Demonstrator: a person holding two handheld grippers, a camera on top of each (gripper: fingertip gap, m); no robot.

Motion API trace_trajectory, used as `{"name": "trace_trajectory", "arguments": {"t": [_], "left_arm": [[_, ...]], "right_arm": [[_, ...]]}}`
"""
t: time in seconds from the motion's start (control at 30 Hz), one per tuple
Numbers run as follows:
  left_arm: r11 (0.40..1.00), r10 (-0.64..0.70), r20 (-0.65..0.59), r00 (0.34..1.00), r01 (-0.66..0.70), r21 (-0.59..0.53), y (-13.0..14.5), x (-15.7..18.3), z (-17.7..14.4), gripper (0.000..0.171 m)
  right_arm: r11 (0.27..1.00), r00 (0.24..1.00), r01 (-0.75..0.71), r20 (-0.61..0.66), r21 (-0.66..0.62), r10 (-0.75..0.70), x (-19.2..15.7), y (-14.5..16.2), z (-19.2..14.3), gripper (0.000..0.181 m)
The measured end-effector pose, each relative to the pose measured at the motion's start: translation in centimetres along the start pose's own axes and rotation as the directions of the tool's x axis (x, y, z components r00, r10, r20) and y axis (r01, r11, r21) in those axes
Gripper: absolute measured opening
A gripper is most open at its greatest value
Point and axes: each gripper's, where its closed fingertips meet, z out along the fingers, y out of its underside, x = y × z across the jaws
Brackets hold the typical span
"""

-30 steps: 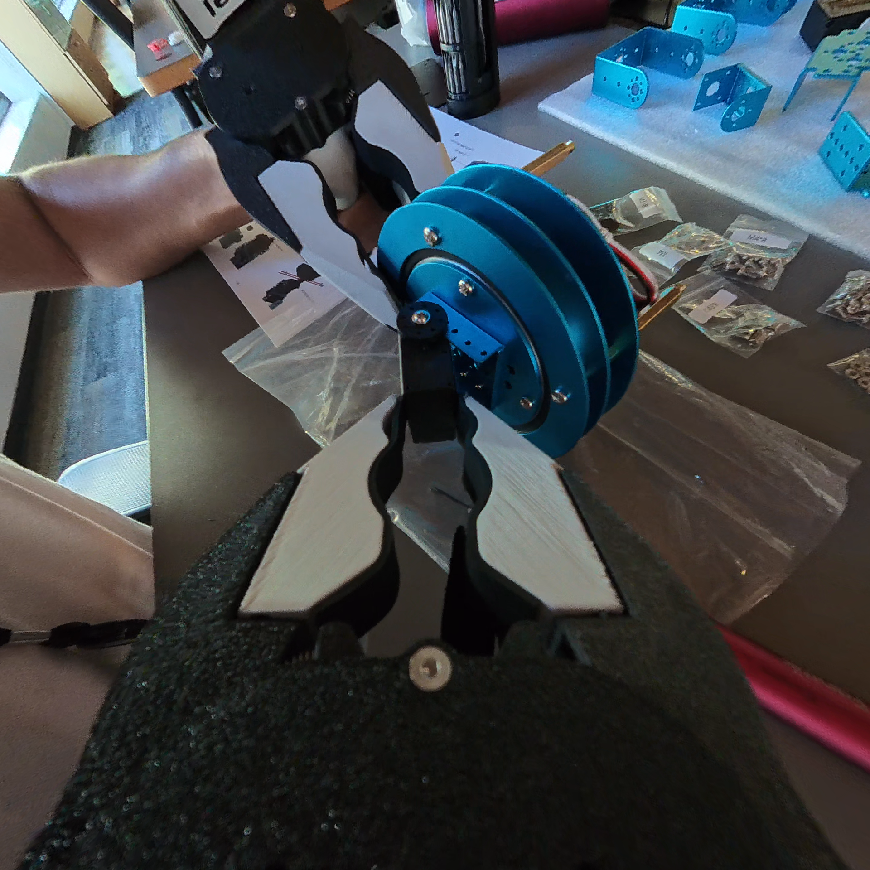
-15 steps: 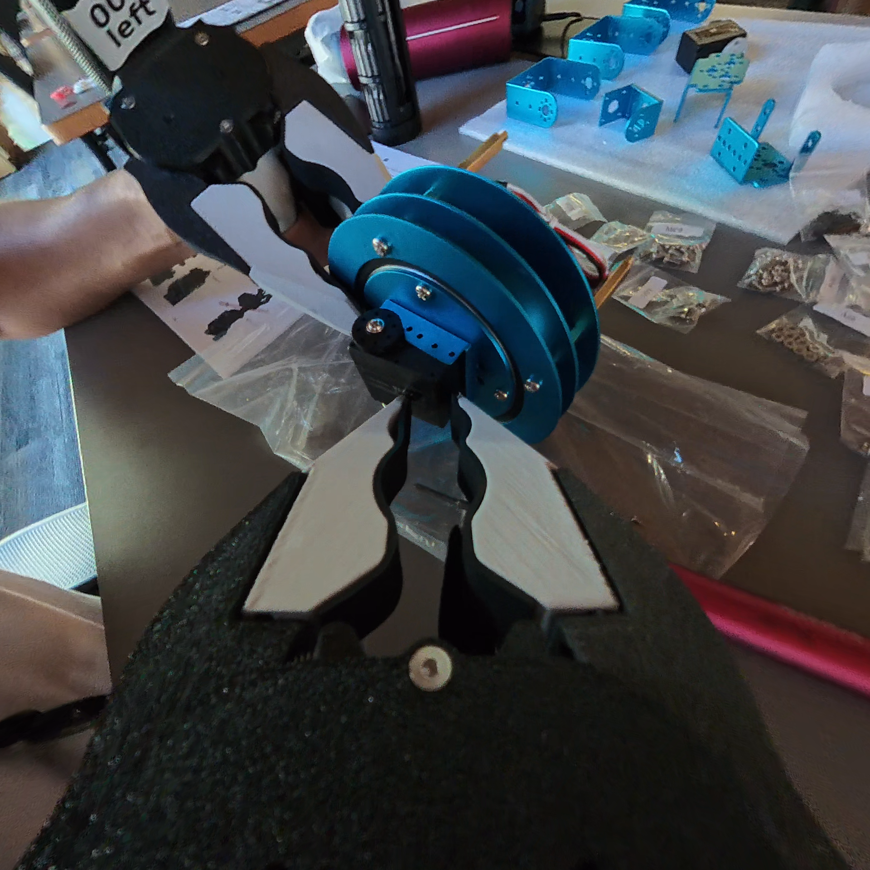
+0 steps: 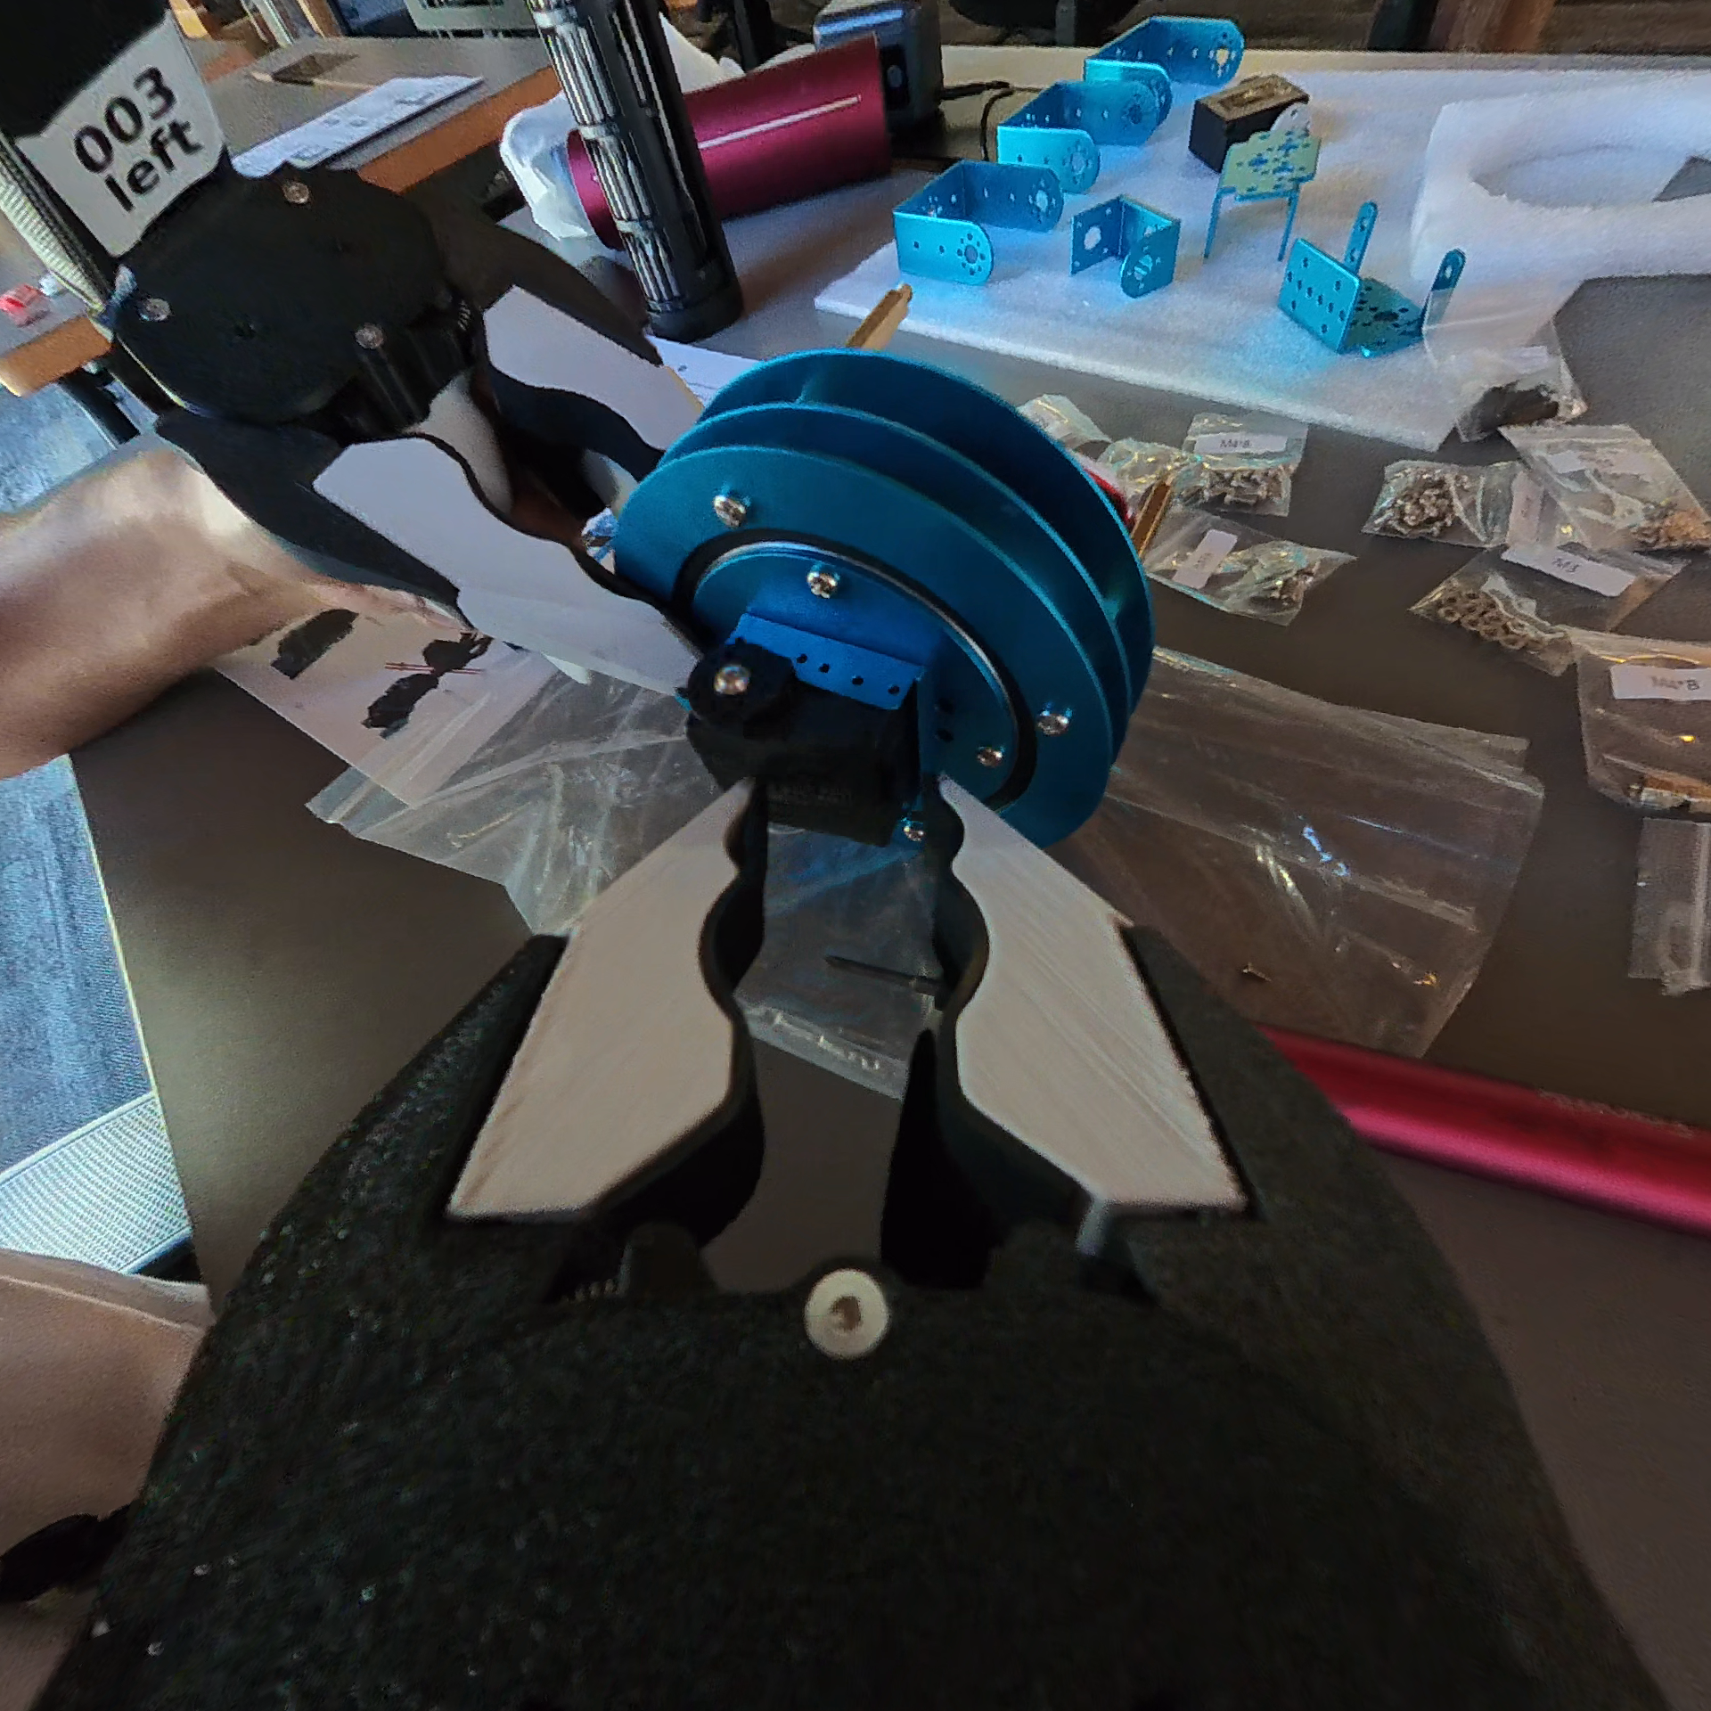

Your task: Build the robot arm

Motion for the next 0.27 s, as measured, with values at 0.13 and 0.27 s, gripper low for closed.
{"name": "trace_trajectory", "arguments": {"t": [0.13, 0.27], "left_arm": [[1.0, -0.013, 0.009, 1.0, 0.013, -0.003, -0.1, 0.0, 0.1, 0.034], [1.0, -0.028, 0.021, 0.999, 0.028, -0.003, -0.2, 0.1, 0.2, 0.034]], "right_arm": [[1.0, 0.999, -0.01, 0.032, 0.006, 0.009, -0.8, -0.1, 0.1, 0.045], [1.0, 1.0, 0.004, -0.031, -0.026, -0.005, -0.3, 0.3, 1.4, 0.046]]}}
